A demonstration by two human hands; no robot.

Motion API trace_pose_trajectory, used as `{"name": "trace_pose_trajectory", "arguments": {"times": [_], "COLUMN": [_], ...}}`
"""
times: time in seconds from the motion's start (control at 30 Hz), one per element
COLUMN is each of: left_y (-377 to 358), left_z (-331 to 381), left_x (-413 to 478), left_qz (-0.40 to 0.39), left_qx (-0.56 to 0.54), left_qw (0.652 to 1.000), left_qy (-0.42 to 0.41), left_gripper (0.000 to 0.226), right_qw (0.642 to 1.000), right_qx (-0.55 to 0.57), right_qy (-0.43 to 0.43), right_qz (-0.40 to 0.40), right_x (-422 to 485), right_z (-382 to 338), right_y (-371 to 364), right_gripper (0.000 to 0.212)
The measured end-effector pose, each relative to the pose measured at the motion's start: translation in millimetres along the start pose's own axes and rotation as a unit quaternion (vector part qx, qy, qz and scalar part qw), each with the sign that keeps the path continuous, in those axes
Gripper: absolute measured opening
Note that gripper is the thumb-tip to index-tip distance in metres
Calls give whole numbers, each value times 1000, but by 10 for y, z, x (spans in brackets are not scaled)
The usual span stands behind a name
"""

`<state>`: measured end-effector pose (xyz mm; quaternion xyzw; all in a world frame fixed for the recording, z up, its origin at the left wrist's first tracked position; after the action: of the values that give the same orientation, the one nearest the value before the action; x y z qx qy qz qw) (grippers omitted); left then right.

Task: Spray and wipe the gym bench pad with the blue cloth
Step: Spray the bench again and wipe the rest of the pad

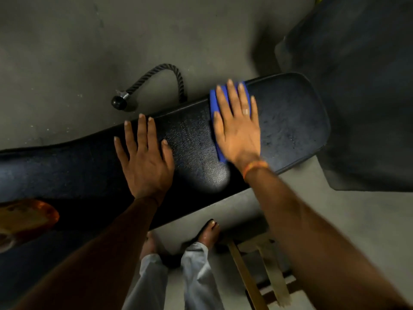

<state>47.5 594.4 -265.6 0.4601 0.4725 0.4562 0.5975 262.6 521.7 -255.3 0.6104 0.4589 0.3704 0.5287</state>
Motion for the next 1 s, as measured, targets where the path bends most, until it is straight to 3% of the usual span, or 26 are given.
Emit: {"name": "trace_pose_trajectory", "arguments": {"times": [0.13, 0.43, 0.53, 0.67, 0.77, 0.9, 1.0], "left_y": [18, -2, 2, -20, -101, -282, -269], "left_z": [-5, 7, 72, 197, 542, 1221, 1225], "left_x": [-3, -17, -18, -18, 16, -80, -49], "left_qz": [9, 20, 12, -11, -22, -25, -30], "left_qx": [4, 9, 17, 45, 42, 24, 25], "left_qw": [1000, 1000, 1000, 996, 994, 992, 993], "left_qy": [-1, -8, -15, -70, -94, -124, -116], "left_gripper": [61, 59, 61, 62, 67, 69, 69], "right_qw": [999, 1000, 999, 999, 1000, 999, 998], "right_qx": [-6, 6, 15, -11, 3, 13, 24], "right_qy": [-8, -21, -29, -12, 8, -51, -51], "right_qz": [-43, 3, 10, -40, -27, 12, 18], "right_x": [-848, 295, -308, -1052, -594, 104, -45], "right_z": [-141, 272, 176, 102, 353, 826, 811], "right_y": [-82, -42, 24, -56, -60, -15, 29], "right_gripper": [64, 60, 61, 63, 62, 60, 59]}}
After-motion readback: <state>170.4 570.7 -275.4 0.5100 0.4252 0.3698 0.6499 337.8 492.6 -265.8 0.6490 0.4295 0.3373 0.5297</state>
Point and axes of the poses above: each hand's wrist, its own x-axis towards the middle knuckle, its own y-axis out of the back of the hand, z = x × y, the point moved 9 cm from there along x, towards the middle knuckle, and after that the axes turned 15 degrees about y, right-handed, at the moved point
